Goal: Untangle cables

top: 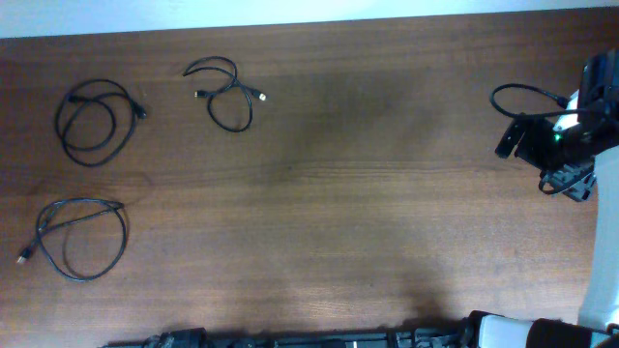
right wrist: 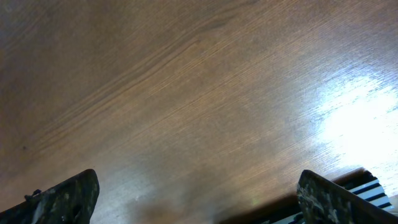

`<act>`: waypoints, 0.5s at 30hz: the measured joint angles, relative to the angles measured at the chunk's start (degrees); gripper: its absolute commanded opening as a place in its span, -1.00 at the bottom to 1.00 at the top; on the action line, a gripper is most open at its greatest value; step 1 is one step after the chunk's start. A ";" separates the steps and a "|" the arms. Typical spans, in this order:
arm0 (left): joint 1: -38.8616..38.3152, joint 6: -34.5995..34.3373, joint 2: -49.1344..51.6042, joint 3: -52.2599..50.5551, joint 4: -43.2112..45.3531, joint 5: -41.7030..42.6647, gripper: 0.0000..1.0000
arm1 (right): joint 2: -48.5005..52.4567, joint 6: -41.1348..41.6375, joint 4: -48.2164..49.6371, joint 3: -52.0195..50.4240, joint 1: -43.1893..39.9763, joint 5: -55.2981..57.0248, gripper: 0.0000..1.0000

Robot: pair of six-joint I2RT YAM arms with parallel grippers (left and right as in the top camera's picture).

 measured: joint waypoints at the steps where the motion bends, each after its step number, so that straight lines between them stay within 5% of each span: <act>1: -0.20 0.00 -0.04 -0.02 0.02 0.02 0.98 | 0.00 -0.02 0.02 0.00 0.00 0.02 0.97; 10: -1.46 0.00 -0.04 -0.02 1.03 0.04 0.98 | 0.00 -0.04 0.04 0.00 0.00 0.02 0.97; 12: -1.46 0.00 -0.07 -0.04 5.33 0.02 0.98 | 0.00 0.00 0.09 0.00 0.00 0.00 0.97; 15: -1.46 0.02 -0.52 -1.86 24.13 -0.66 0.98 | 0.00 0.00 0.13 -0.07 0.00 -0.02 0.97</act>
